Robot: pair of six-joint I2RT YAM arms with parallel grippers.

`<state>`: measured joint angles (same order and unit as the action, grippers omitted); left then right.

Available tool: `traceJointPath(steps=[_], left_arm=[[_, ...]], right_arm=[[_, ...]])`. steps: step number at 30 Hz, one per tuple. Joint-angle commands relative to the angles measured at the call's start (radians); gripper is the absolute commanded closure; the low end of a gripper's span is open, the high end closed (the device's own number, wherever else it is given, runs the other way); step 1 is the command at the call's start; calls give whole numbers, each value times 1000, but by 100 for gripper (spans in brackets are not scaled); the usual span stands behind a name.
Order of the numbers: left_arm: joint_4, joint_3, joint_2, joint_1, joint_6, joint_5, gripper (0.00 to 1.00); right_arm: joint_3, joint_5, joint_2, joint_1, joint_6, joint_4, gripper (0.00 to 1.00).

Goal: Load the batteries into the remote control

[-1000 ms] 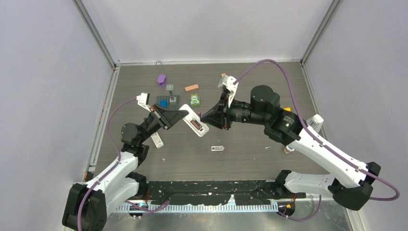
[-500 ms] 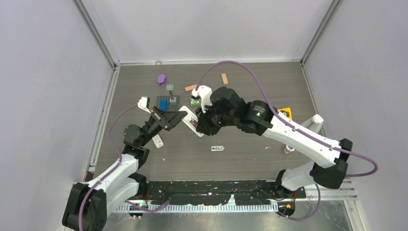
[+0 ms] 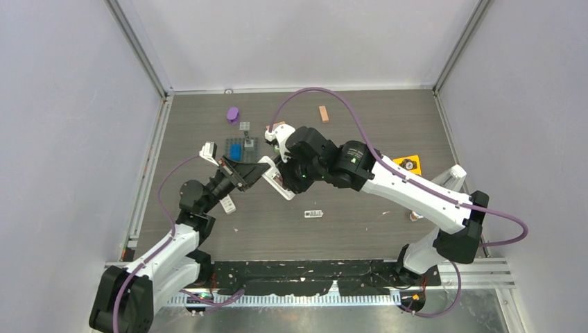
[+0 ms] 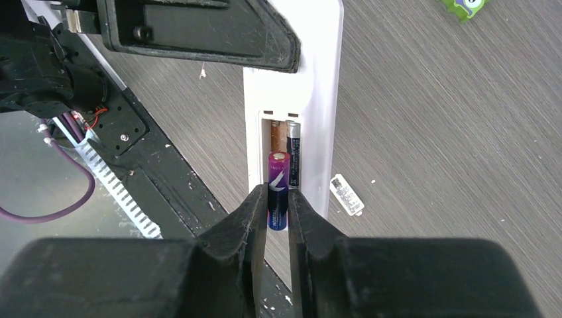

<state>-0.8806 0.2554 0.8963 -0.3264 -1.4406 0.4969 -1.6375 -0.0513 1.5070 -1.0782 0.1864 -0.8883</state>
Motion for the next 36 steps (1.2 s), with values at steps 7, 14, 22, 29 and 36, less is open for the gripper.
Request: traceJointPath(steps=[7, 14, 22, 29, 36], left_arm=[[-35, 11, 3, -3, -58, -9, 100], [-40, 10, 11, -3, -71, -11, 100], [-47, 5, 15, -3, -110, -11, 100], [-49, -2, 4, -3, -130, -10, 100], [-53, -6, 5, -4, -139, -17, 100]], right_arm=[[-55, -11, 41, -16, -18, -1, 74], [-54, -35, 42, -15, -4, 17, 73], [-39, -63, 32, -14, 23, 70, 86], [-42, -73, 43, -13, 37, 74, 87], [-29, -95, 8, -8, 78, 92, 72]])
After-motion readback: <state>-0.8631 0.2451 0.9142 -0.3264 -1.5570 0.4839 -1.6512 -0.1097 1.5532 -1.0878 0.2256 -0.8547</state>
